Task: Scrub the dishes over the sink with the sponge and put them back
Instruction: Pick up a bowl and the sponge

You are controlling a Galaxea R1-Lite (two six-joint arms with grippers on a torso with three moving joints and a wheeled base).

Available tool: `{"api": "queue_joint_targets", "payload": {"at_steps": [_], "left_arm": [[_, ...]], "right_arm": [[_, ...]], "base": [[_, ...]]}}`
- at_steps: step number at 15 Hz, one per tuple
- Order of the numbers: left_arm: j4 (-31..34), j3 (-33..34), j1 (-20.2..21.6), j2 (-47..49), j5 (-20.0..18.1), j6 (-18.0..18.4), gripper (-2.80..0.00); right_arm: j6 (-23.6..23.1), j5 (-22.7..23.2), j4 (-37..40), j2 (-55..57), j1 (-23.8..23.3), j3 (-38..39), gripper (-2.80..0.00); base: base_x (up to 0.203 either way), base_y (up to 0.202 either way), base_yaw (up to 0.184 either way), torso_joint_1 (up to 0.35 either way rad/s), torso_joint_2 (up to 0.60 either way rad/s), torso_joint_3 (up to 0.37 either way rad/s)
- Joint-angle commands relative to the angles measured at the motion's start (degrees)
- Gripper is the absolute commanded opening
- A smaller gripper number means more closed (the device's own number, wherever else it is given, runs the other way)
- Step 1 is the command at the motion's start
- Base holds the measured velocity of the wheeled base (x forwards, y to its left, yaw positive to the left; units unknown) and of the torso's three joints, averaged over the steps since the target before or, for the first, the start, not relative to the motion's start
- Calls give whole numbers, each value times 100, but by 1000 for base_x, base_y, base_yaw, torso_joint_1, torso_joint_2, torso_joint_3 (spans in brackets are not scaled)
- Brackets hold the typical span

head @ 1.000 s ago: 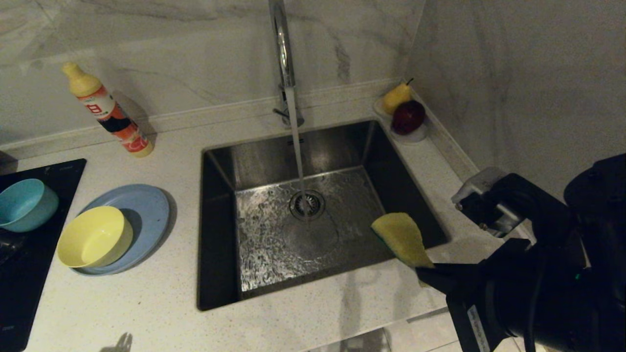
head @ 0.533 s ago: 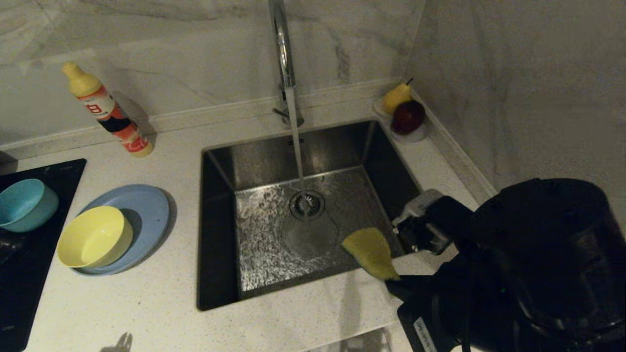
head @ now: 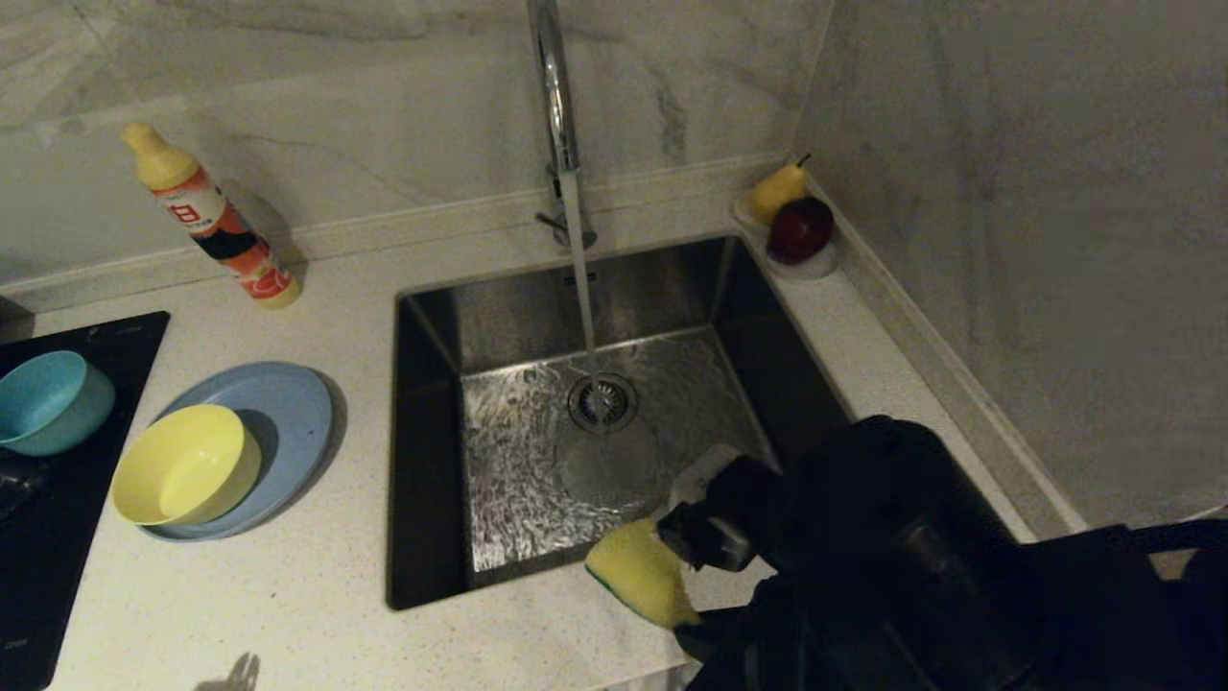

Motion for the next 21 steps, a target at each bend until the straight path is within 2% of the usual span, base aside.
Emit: {"api": "queue_joint_targets", "payload": {"at_steps": [1,8,11,14,15,17,21], "left_arm": [[-5,229,0,7,3,4,-280],[51,169,0,2,51,-30,-280],[242,-971,-2,479,468,-81,-280],[366,-2107,2,1466,638,-65,-280],[367,-2400,22,1935,826,-29,-280],[356,-2871,47,2884,1551,-15,-280],[288,-4113,136,4814,2283,-160,-280]], "right_arm": [[32,-136,-34,530,20,-353,-280],[37,-243,-41,96,45,-388,-280],[21,-251,-40,-153,-145,-227,-280],[-40,-255,-58,-282,-321,-281,-280],[-21,-254,-57,-313,-338,-276,-280],[10,-254,-52,-426,-358,-180,-280],[-25,-237,-61,-417,-610,-154,-280]], "base": [[0,0,0,0,0,0],[0,0,0,0,0,0],[0,0,0,0,0,0],[0,0,0,0,0,0],[0,0,0,0,0,0],[0,0,0,0,0,0],[0,0,0,0,0,0]]}}
